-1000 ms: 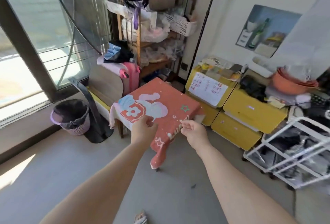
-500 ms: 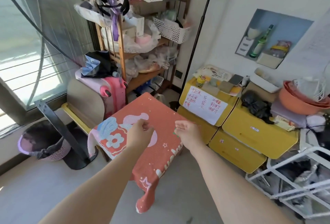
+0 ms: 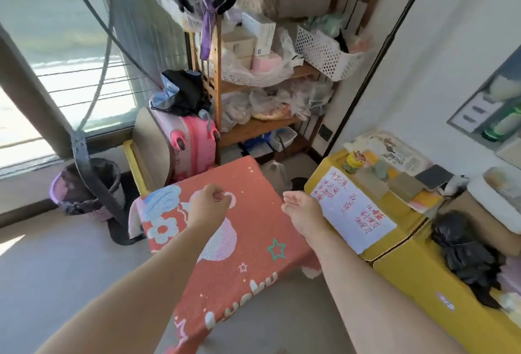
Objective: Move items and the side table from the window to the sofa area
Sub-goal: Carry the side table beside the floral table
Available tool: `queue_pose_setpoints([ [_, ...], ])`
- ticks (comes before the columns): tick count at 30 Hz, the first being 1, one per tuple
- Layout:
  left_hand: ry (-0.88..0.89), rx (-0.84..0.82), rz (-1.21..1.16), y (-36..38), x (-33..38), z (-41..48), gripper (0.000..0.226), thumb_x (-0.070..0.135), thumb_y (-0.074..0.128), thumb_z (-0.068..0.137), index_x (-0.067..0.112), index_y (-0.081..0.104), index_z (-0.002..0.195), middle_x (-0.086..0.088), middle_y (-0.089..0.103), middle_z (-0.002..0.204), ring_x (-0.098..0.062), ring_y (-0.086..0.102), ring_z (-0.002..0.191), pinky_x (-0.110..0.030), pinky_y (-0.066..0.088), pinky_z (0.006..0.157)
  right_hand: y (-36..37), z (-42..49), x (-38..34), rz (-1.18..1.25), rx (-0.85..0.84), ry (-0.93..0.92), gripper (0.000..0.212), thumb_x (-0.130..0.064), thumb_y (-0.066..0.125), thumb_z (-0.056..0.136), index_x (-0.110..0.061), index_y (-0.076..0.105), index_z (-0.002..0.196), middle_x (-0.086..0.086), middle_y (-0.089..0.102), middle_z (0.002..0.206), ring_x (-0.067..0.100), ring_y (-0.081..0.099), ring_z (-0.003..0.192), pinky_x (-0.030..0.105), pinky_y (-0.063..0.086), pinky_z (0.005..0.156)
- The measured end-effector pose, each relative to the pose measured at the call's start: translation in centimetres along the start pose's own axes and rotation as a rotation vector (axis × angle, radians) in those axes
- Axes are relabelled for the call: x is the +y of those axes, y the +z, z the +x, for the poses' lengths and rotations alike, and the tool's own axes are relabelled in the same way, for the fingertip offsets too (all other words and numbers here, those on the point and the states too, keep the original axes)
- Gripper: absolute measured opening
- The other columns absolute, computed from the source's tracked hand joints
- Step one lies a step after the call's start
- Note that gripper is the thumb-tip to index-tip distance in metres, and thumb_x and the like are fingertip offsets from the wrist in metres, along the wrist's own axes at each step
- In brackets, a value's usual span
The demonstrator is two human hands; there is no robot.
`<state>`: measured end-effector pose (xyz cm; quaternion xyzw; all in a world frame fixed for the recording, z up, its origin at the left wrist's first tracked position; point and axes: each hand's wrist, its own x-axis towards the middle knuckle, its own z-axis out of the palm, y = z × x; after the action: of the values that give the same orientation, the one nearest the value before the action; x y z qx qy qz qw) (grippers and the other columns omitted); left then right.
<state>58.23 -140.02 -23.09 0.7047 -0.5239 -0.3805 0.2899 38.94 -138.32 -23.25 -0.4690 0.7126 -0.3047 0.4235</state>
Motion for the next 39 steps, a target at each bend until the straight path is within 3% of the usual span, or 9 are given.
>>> queue_pose_setpoints([
  [3, -0.091, 0.11, -0.024, 2.0, 0.7, 0.5, 0.028, 0.018, 0.056, 0.09, 0.009, 0.059, 0.117, -0.003, 0.062, 0.1, -0.018, 0.056, 0.084, -0.025, 0.041, 0.061, -2.9, 3.9, 0.8, -0.055, -0.078, -0.019, 0.036, -0.005, 0.052, 0.09, -0.011, 0.057, 0.125, 0.005, 0.059, 0.128, 0.018, 0.054, 0.12, 0.028, 0.042, 0.099],
  [7, -0.221, 0.219, -0.055, 3.2, 0.3, 0.9, 0.032, 0.02, 0.057, 0.09, 0.011, 0.058, 0.12, -0.005, 0.066, 0.11, -0.018, 0.056, 0.09, -0.03, 0.045, 0.075, -4.1, 7.9, 1.3, -0.095, -0.113, -0.023, 0.034, -0.005, 0.055, 0.089, -0.01, 0.059, 0.122, 0.006, 0.062, 0.124, 0.02, 0.056, 0.117, 0.033, 0.044, 0.099],
  [14, -0.38, 0.347, -0.054, 4.3, -3.1, 2.2, 0.032, 0.021, 0.059, 0.089, 0.008, 0.06, 0.119, -0.006, 0.064, 0.107, -0.016, 0.051, 0.089, -0.027, 0.037, 0.076, -0.2, 12.9, 2.8, -0.162, -0.289, 0.016, 0.035, -0.008, 0.057, 0.089, -0.007, 0.057, 0.124, 0.01, 0.06, 0.127, 0.021, 0.055, 0.118, 0.03, 0.042, 0.095],
  [18, -0.452, 0.378, -0.073, 4.9, -5.8, 4.6, 0.033, 0.02, 0.058, 0.09, 0.008, 0.06, 0.12, -0.009, 0.066, 0.114, -0.022, 0.057, 0.1, -0.03, 0.043, 0.082, 2.4, 15.6, 3.9, -0.239, -0.373, 0.047, 0.038, -0.014, 0.057, 0.089, -0.012, 0.055, 0.127, 0.005, 0.057, 0.13, 0.02, 0.053, 0.119, 0.033, 0.042, 0.099],
  [21, -0.521, 0.382, -0.069, 5.1, -7.9, 6.8, 0.035, 0.021, 0.057, 0.09, 0.007, 0.059, 0.122, -0.01, 0.065, 0.117, -0.025, 0.058, 0.108, -0.032, 0.044, 0.089, 3.7, 18.4, 4.7, -0.298, -0.384, 0.097, 0.039, -0.014, 0.057, 0.09, -0.012, 0.053, 0.128, 0.006, 0.055, 0.133, 0.021, 0.051, 0.121, 0.034, 0.041, 0.099],
  [27, -0.658, 0.367, -0.099, 5.5, -12.0, 9.8, 0.035, 0.023, 0.059, 0.09, 0.007, 0.059, 0.121, -0.01, 0.065, 0.118, -0.025, 0.057, 0.111, -0.028, 0.038, 0.084, 5.3, 23.2, 6.8, -0.397, -0.375, 0.206, 0.042, -0.018, 0.058, 0.091, -0.012, 0.05, 0.131, 0.008, 0.051, 0.138, 0.025, 0.05, 0.124, 0.036, 0.041, 0.098],
  [35, -0.831, 0.383, -0.12, 8.9, -17.8, 11.3, 0.032, 0.023, 0.059, 0.089, 0.008, 0.061, 0.117, -0.01, 0.066, 0.114, -0.03, 0.06, 0.104, -0.037, 0.045, 0.089, 8.5, 27.9, 10.0, -0.422, -0.415, 0.292, 0.047, -0.019, 0.058, 0.09, -0.01, 0.046, 0.135, 0.011, 0.045, 0.143, 0.027, 0.046, 0.129, 0.039, 0.039, 0.105],
  [39, -0.912, 0.45, -0.002, 9.7, -21.4, 11.7, 0.037, 0.024, 0.057, 0.089, 0.006, 0.058, 0.121, -0.014, 0.059, 0.122, -0.031, 0.056, 0.112, -0.04, 0.042, 0.095, 10.6, 30.8, 11.8, -0.5, -0.384, 0.307, 0.055, -0.025, 0.057, 0.09, -0.014, 0.038, 0.141, 0.011, 0.043, 0.142, 0.031, 0.048, 0.125, 0.044, 0.043, 0.102],
])
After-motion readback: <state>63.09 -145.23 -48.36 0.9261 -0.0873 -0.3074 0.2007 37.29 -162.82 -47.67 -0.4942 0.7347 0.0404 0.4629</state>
